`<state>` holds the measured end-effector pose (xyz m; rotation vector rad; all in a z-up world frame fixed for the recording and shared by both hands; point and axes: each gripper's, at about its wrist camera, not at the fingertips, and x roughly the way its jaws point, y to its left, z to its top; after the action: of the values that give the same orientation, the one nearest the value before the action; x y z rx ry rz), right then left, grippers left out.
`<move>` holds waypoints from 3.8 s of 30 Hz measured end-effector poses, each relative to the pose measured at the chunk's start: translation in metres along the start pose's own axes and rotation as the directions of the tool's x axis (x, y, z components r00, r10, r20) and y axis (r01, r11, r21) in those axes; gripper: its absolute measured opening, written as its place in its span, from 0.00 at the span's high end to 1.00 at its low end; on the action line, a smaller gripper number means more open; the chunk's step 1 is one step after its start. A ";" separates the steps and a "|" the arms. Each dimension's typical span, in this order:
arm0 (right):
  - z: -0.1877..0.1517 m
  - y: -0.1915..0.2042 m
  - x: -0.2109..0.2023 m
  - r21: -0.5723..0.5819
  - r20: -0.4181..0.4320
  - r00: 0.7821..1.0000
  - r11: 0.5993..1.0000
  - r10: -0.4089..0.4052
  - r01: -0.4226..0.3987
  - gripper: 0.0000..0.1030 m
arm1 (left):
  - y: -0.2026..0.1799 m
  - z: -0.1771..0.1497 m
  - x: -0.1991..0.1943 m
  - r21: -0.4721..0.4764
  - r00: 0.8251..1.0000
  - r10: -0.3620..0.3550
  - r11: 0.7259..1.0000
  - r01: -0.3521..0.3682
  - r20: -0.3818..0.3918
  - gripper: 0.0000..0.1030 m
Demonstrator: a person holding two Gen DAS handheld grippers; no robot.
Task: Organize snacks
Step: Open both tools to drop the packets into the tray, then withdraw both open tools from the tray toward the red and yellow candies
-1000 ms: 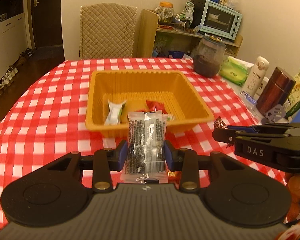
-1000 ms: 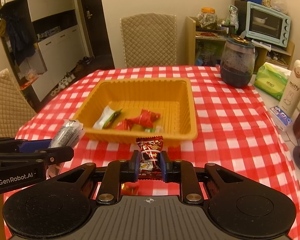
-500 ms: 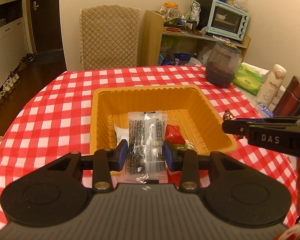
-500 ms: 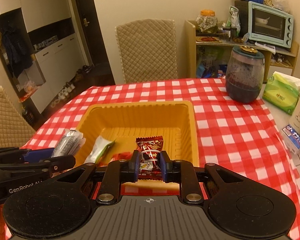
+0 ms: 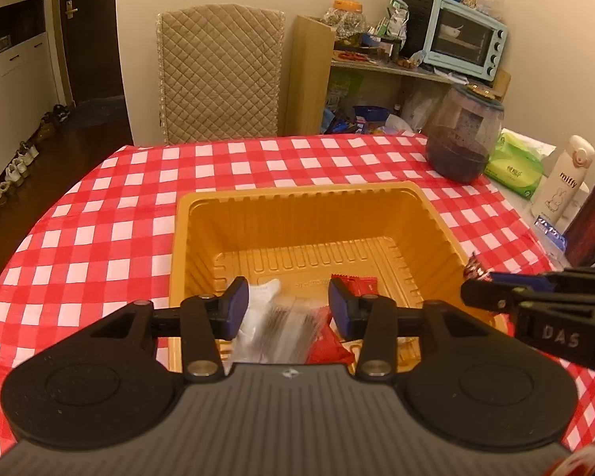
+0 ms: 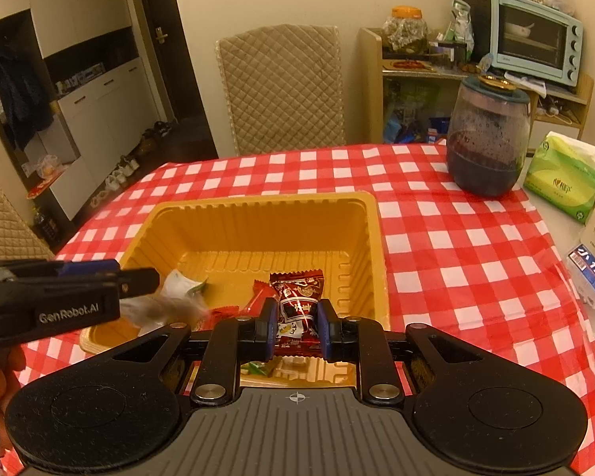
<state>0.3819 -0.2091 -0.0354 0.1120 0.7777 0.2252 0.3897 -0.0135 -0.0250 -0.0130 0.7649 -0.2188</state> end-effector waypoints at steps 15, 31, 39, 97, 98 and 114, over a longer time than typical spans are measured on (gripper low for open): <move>0.014 0.004 0.010 0.025 0.040 0.999 0.999 0.025 -0.027 0.79 | 0.010 -0.018 -0.018 -0.024 1.000 -0.003 1.000 0.003 0.007 0.58; -0.007 -0.020 -0.033 0.153 0.069 0.998 0.988 0.007 -0.018 0.31 | 0.009 -0.051 -0.065 -0.072 1.000 0.005 0.997 -0.005 0.000 0.48; -0.042 -0.009 -0.088 0.154 0.069 0.998 0.988 -0.007 -0.004 0.31 | 0.003 -0.082 -0.112 -0.100 1.000 0.028 0.995 -0.028 -0.003 0.38; -0.182 0.033 -0.167 0.097 -0.044 0.998 0.994 -0.047 0.051 0.31 | -0.024 -0.193 -0.200 -0.083 0.993 0.077 0.993 -0.085 -0.090 0.25; -0.183 0.033 -0.165 0.095 -0.046 0.998 0.994 -0.047 0.051 0.31 | -0.024 -0.193 -0.198 -0.083 0.993 0.077 0.993 -0.085 -0.092 0.24; -0.199 0.039 -0.134 0.063 -0.059 0.997 0.997 -0.042 0.045 0.31 | -0.012 -0.201 -0.174 -0.094 0.991 0.066 0.993 -0.077 -0.115 0.22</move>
<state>0.1427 -0.2005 -0.0778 0.1499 0.8439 0.1625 0.1276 0.0235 -0.0499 -0.0665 0.8859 -0.1142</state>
